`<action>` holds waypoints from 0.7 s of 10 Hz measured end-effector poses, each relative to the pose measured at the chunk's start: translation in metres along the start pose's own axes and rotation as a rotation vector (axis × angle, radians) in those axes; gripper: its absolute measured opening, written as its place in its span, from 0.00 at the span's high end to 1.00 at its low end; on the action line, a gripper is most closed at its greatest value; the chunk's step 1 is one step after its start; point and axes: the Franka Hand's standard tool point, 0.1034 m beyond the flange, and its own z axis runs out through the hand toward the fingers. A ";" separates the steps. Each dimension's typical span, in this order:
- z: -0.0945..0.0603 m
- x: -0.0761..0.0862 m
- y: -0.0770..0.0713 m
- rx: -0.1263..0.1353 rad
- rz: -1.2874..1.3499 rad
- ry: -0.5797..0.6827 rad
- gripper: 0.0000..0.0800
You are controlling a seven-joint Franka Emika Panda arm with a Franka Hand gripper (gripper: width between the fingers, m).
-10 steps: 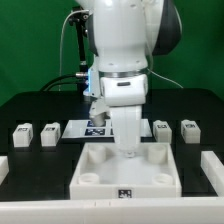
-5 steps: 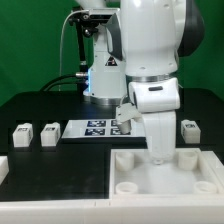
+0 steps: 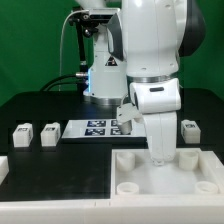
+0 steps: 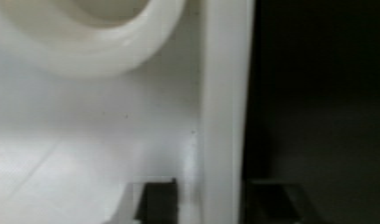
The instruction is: Assemble one leg
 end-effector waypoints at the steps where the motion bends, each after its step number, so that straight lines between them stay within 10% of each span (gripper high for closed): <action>1: 0.000 0.000 0.000 0.000 0.001 0.000 0.58; 2: 0.000 -0.001 0.000 0.000 0.001 0.000 0.58; 4: 0.000 -0.001 0.000 0.000 0.002 0.000 0.27; 7: 0.000 -0.002 0.000 0.001 0.003 -0.001 0.19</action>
Offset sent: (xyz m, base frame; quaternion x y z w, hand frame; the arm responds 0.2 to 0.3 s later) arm 0.0000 0.0000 0.0000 0.0000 0.0000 0.0000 1.0000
